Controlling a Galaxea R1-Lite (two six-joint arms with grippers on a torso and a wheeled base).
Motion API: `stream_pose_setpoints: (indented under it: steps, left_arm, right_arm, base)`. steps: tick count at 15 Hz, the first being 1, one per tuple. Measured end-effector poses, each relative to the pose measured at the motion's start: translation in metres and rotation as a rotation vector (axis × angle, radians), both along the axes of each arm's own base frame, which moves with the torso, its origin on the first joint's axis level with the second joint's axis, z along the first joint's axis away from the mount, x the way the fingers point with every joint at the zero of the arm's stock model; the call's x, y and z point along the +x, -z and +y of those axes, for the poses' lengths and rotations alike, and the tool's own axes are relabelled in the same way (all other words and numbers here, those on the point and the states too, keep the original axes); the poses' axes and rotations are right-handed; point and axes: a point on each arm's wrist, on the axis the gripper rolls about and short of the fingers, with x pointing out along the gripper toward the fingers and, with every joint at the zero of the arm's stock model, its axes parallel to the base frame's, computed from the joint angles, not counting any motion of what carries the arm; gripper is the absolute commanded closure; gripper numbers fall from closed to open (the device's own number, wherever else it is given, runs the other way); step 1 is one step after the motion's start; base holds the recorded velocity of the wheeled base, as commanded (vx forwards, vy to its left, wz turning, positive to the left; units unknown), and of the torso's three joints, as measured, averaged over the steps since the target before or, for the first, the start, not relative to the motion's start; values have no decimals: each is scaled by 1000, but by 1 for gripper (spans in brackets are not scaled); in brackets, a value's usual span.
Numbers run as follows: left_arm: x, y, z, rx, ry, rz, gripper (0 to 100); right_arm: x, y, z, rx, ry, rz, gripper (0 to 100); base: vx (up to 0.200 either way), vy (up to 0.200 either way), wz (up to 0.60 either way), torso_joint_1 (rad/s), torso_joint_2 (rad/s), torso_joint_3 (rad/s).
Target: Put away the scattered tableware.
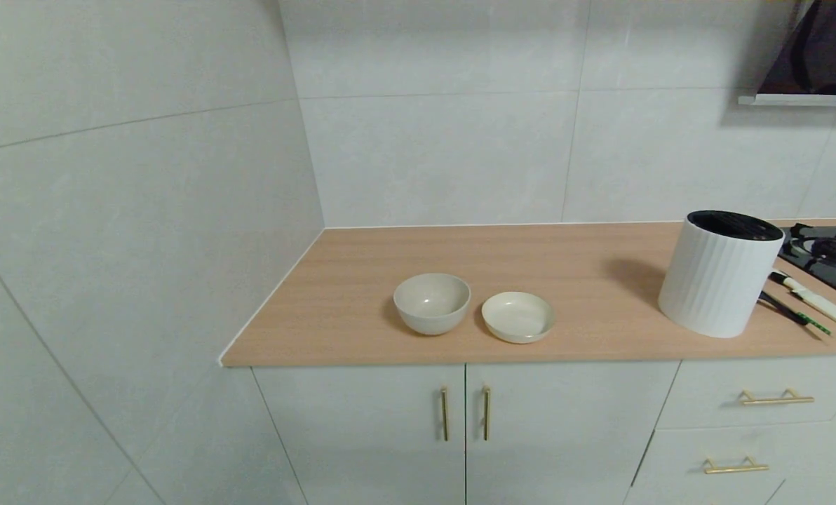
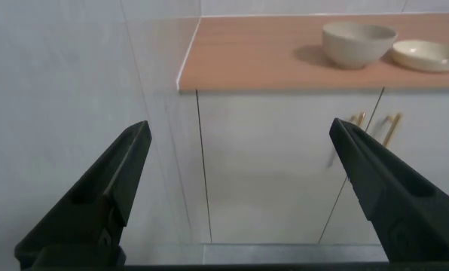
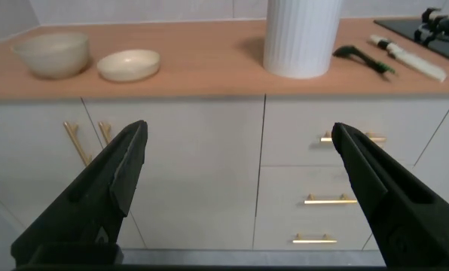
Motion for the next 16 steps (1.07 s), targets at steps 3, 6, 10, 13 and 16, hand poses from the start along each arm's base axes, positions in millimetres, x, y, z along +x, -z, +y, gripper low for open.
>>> stream_pose_setpoints:
  steps: [3, 6, 10, 13, 16]
  left_arm:
    - [0, 0, 0, 0, 0, 0, 0]
    - [0, 0, 0, 0, 0, 0, 0]
    - [0, 0, 0, 0, 0, 0, 0]
    - [0, 0, 0, 0, 0, 0, 0]
    - [0, 0, 0, 0, 0, 0, 0]
  right_arm:
    - [0, 0, 0, 0, 0, 0, 0]
    - [0, 0, 0, 0, 0, 0, 0]
    - [0, 0, 0, 0, 0, -1, 0]
    - [0, 0, 0, 0, 0, 0, 0]
    - [0, 0, 0, 0, 0, 0, 0]
  base:
    - [0, 0, 0, -237, 553, 302]
    - [0, 0, 0, -225, 523, 290]
    - [0, 0, 0, -215, 511, 291]
    - [0, 0, 0, -198, 489, 284]
    - [0, 0, 0, -185, 481, 292]
